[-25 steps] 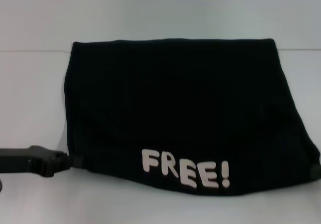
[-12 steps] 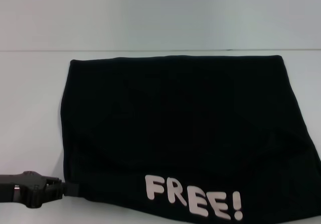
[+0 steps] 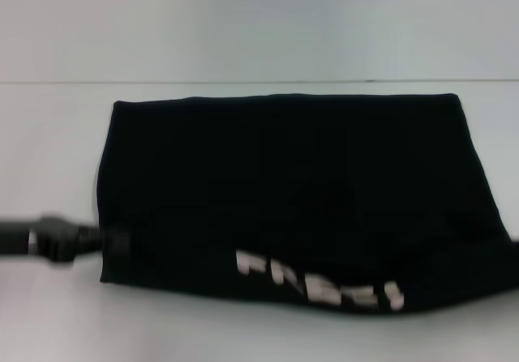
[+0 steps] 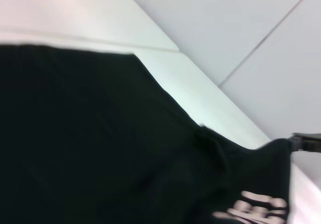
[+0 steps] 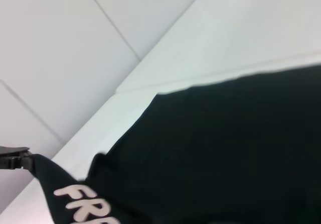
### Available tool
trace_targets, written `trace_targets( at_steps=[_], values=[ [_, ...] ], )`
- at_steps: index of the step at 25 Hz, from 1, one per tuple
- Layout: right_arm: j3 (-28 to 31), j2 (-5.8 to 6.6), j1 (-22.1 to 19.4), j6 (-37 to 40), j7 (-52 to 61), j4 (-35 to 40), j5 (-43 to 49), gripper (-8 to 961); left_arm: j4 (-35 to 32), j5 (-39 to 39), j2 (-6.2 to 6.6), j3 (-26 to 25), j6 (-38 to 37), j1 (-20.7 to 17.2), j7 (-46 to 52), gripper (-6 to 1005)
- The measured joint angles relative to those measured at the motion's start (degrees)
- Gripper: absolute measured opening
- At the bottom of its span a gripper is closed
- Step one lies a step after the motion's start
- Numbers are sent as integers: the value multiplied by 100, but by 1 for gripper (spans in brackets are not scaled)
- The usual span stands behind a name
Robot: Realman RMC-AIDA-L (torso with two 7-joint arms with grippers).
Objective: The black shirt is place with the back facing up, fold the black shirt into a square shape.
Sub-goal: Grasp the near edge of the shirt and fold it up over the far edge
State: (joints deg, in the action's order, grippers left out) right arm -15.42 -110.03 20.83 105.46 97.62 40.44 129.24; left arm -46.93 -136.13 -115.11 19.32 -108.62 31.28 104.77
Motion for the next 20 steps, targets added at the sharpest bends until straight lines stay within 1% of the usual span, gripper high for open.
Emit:
trace_targets(
  at_steps=[3,5,8,11,15,16,17,18,20],
  values=[
    [34,77,408,-413,108,-97,12,31,342,0,179,-19,680,412,128,3],
    [6,101,634,-727,149,-169,15,31,674,-22,292,27,1301,709,214,3],
    [-77,153,1009,-1307,159,-437,23,30,1078,-42,354,180,2230,1031,316,4],
    [-205,185,1340,-2148,234,-801,23,30,1291,-44,314,404,3163,1227,436,4],
    [-507,174,1767,-3499,354,-1366,23,30,1573,-44,217,810,4446,1377,506,4],
    [-584,157,1873,-3782,354,-1483,23,30,1621,-41,194,895,4665,1403,513,3],
    [-669,131,1977,-4126,355,-1606,22,30,1621,-41,194,895,4665,1403,513,3],
    [-742,95,2086,-4448,356,-1719,21,30,1771,-40,112,1125,5299,1510,503,3],
    [-823,24,2284,-5106,354,-1937,20,31,1847,-42,74,1288,5589,1589,490,3]
  ],
)
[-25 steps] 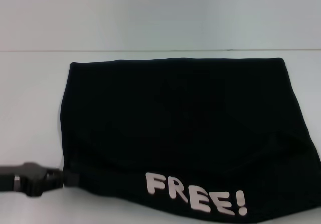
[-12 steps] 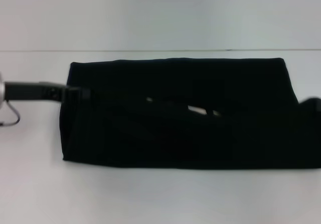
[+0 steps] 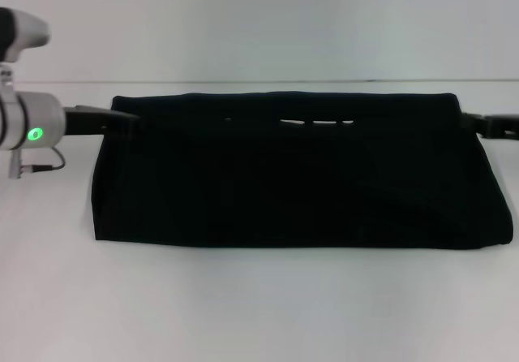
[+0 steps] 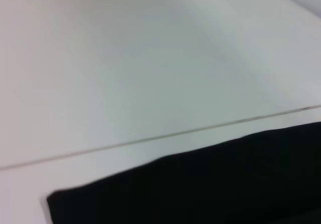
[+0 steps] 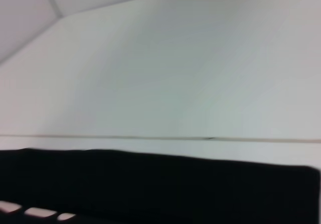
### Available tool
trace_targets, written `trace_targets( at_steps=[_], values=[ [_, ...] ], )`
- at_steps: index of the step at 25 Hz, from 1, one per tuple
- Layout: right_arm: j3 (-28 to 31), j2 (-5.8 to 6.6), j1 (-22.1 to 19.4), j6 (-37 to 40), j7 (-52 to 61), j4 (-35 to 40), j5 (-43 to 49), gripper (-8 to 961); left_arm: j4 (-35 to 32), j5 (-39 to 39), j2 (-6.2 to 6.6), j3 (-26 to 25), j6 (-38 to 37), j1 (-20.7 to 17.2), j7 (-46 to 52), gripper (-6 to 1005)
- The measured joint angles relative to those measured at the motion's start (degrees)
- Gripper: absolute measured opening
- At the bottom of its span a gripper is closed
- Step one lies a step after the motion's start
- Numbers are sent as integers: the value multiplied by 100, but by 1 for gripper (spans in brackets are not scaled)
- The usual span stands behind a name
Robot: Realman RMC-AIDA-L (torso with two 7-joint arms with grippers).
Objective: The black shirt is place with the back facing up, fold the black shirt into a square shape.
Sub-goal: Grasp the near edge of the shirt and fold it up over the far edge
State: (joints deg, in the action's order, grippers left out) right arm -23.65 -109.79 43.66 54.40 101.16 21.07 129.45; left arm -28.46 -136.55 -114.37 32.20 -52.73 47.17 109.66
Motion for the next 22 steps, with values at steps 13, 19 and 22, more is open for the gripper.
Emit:
trace_targets(
  at_steps=[13,19,22],
  values=[
    [-216,-170,822,-1379,11,-193,-39,31,6,49,-20,455,680,376,30,3],
    [-183,-64,962,-1572,46,-191,-54,30,-52,45,51,465,918,558,34,4],
    [-217,-30,997,-1666,103,-191,-54,30,-39,40,69,470,974,599,35,4]
  ],
)
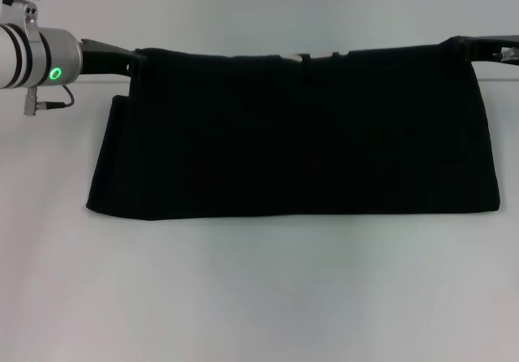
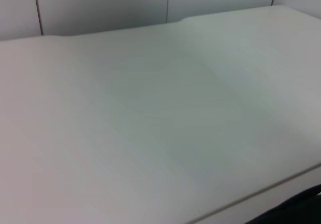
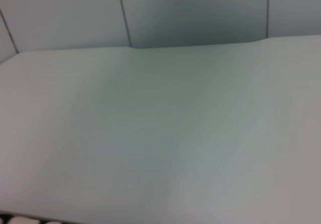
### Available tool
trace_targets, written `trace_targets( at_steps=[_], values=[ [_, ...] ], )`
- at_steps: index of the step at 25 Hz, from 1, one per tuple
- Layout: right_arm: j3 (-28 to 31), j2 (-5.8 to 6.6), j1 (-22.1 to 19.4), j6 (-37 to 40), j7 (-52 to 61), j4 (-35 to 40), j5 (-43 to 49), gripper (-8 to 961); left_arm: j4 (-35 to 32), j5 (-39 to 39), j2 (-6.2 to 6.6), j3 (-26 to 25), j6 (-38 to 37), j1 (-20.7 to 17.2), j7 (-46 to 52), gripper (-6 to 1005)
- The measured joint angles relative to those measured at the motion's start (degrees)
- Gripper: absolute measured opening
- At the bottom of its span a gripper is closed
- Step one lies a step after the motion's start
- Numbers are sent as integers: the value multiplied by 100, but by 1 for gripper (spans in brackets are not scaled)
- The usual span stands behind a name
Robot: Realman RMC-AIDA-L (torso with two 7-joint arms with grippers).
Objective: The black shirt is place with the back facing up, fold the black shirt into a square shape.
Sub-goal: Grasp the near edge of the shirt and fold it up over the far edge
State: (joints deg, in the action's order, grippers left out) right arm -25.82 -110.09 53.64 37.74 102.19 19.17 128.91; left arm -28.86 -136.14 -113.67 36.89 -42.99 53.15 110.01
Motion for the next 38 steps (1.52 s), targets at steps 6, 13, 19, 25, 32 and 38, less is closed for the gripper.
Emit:
trace_targets(
  at_steps=[6,13,19,25,32,38],
  values=[
    [-2,0,29,-148,6,-25,0,31,81,12,-24,3,266,17,1,4],
    [-9,-46,50,-278,-34,-65,2,36,223,12,-53,2,404,20,-35,3],
    [3,-128,34,-479,56,-86,3,42,232,-23,-217,45,684,51,-49,10],
    [11,-131,-116,-382,109,-18,2,178,261,-32,-486,179,1533,52,-11,45],
    [22,-115,-275,-235,184,263,-6,388,213,13,-654,148,2448,-80,418,295],
    [35,-33,-425,1117,417,519,-6,544,-748,19,-659,182,400,-557,1062,532]
  ],
)
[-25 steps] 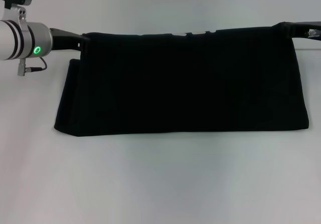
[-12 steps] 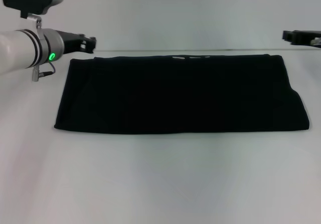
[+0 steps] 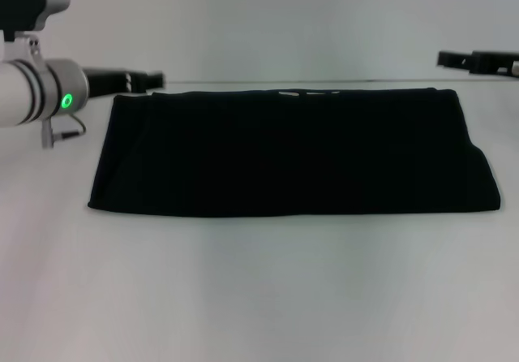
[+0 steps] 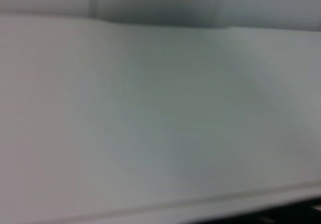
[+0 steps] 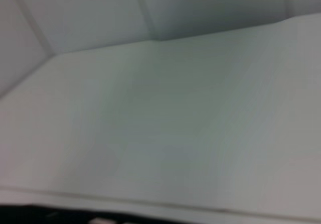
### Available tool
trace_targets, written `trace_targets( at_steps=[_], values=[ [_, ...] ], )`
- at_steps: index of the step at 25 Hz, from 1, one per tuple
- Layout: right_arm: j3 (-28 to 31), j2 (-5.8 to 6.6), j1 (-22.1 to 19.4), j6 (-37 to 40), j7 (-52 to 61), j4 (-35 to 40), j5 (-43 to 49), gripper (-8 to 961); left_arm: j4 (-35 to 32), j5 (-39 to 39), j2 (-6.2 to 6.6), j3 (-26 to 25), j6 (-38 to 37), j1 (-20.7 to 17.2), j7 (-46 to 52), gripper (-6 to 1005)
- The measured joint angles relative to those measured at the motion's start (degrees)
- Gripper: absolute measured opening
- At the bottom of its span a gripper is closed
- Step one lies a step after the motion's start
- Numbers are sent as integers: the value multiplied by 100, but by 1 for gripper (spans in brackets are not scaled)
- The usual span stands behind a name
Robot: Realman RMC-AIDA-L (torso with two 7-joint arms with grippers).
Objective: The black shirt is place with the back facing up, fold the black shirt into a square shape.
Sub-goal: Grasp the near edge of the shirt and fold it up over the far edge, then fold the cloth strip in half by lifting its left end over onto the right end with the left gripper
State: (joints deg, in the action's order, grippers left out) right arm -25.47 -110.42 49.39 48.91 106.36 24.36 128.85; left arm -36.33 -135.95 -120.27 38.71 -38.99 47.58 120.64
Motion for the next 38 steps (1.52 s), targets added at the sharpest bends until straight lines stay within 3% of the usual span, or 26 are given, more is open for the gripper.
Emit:
trace_targets(
  at_steps=[5,7,9,12,16,25,33,38],
  values=[
    [8,24,-233,1642,102,321,-3,719,-1113,423,85,-44,-2703,-584,322,756],
    [10,23,-293,2232,92,366,-3,797,-1295,710,208,-53,-3540,-787,484,834],
    [9,26,-332,2694,72,372,-16,840,-1315,824,328,-62,-4053,-889,721,912],
    [-19,31,-374,3214,52,373,-45,839,-1141,799,536,-79,-4610,-1028,1278,925],
    [-38,3,-394,3492,27,376,-52,838,-940,608,579,-88,-4716,-1063,1699,943],
    [-1,-16,-365,3276,-40,377,-80,835,-156,387,620,-150,-4567,-1010,2918,944],
    [-37,-16,-281,3113,-47,385,-80,835,96,371,654,-458,-4223,-1051,3759,940],
    [8,-27,-273,3078,-47,386,-81,835,185,159,676,-931,-3851,-1156,4259,938]
  ],
)
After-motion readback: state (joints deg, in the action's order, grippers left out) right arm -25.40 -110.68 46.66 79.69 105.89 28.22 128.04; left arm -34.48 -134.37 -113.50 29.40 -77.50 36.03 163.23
